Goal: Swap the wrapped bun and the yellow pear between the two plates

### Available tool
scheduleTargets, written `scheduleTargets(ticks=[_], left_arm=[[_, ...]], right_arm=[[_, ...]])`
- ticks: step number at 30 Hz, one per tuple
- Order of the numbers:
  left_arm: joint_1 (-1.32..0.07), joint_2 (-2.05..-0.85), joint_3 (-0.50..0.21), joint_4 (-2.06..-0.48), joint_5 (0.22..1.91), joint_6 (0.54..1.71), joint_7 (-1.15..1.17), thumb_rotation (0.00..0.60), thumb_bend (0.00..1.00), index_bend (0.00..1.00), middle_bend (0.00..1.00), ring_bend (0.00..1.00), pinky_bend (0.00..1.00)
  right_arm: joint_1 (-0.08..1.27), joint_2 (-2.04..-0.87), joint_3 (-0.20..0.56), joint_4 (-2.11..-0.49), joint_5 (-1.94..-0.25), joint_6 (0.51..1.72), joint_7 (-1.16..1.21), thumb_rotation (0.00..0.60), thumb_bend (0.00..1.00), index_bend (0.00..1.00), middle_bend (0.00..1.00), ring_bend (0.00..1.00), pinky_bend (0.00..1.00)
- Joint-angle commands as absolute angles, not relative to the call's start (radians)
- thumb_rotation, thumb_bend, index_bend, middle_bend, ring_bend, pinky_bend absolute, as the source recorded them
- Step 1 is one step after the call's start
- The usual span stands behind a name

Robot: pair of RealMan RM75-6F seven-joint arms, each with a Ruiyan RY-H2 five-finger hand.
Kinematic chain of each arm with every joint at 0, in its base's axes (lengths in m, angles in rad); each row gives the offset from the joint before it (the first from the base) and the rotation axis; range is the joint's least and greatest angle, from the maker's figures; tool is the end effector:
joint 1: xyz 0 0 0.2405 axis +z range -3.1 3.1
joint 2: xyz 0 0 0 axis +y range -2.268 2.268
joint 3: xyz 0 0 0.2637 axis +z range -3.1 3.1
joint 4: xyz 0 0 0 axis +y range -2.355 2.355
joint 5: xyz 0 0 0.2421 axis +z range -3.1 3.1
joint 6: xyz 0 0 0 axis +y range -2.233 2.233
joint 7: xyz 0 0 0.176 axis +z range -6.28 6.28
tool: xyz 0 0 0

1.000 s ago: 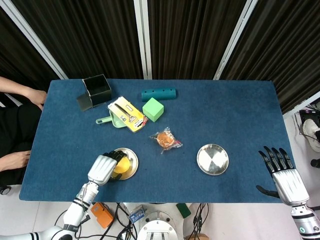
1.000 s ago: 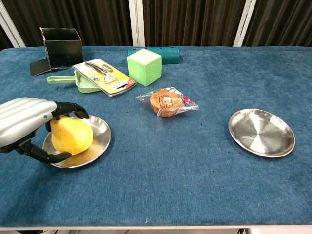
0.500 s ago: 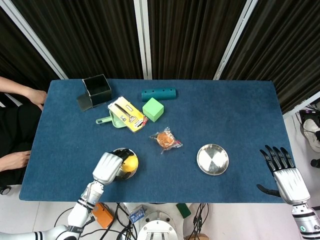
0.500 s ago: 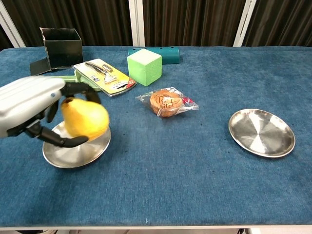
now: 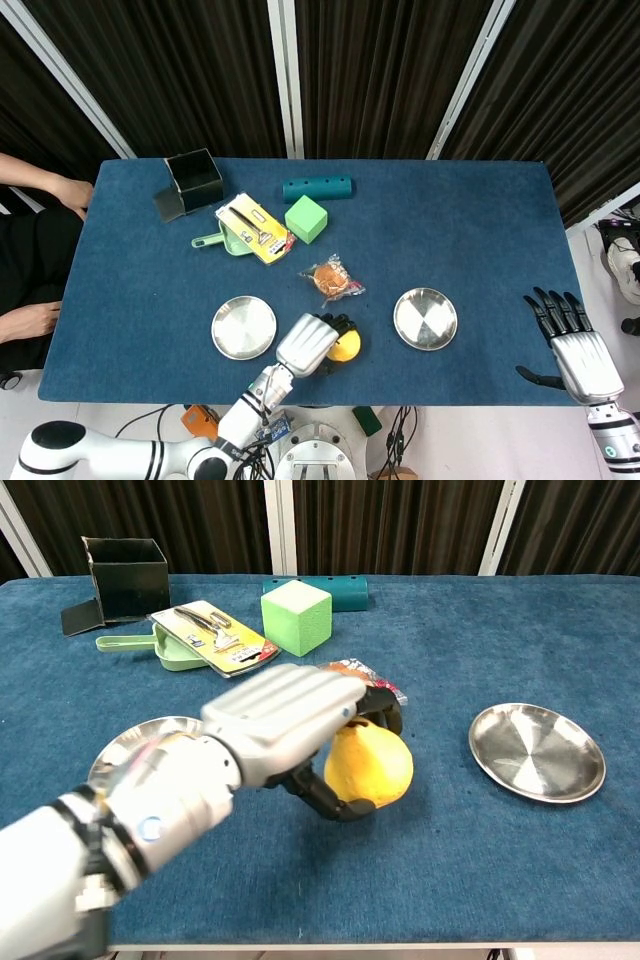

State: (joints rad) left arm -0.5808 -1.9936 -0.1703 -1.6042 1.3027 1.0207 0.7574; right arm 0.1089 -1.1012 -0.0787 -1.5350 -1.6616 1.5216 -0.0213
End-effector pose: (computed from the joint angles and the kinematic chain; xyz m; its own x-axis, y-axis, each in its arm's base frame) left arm -0.0085 0.2441 -0.1584 0.4020 0.2532 0.8799 0.7879 -0.5852 -0.1916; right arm -0.3296 -0.1917 0.1211 0.5135 -0.0699 0.8553 -0.8486 -0.1892 0.4940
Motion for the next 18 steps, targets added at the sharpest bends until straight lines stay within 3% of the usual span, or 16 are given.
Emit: scheduleTargets(ticks=[1, 8, 11, 18], left_arm=[[-0.612, -2.047, -0.185, -1.537, 1.26, 1.014, 0.771, 0.6, 0.21, 0.45, 0.48, 0.49, 0.62], [-0.643, -2.064, -0.184, -1.51, 1.227, 0.995, 0.751, 0.6, 0.06, 0.21, 0.25, 0.23, 0.41], [-0.65, -2.047, -0.183, -1.544, 1.24, 1.003, 0.735, 0.6, 0.01, 0.15, 0.18, 0.15, 0.37], [-0.67, -1.97, -0.246, -1.7, 1.248, 1.031, 0.699, 0.6, 0.0, 0.14, 0.16, 0.11, 0.35]], right_arm=[[0.109, -1.094, -0.075, -1.531, -1.662, 1.517, -0.004, 0.5, 0.2, 0.0, 0.0, 0.0, 0.01], [0.106, -1.086, -0.068, -1.529, -1.661, 1.514, 0.017, 0.501, 0.2, 0.0, 0.0, 0.0, 0.01], [0.105, -1.085, -0.063, -1.531, -1.655, 1.508, 0.021, 0.5, 0.2, 0.0, 0.0, 0.0, 0.01], [0.106, -1.084, -0.057, -1.536, -1.647, 1.49, 0.012, 0.5, 0.2, 0.0, 0.0, 0.0, 0.01]])
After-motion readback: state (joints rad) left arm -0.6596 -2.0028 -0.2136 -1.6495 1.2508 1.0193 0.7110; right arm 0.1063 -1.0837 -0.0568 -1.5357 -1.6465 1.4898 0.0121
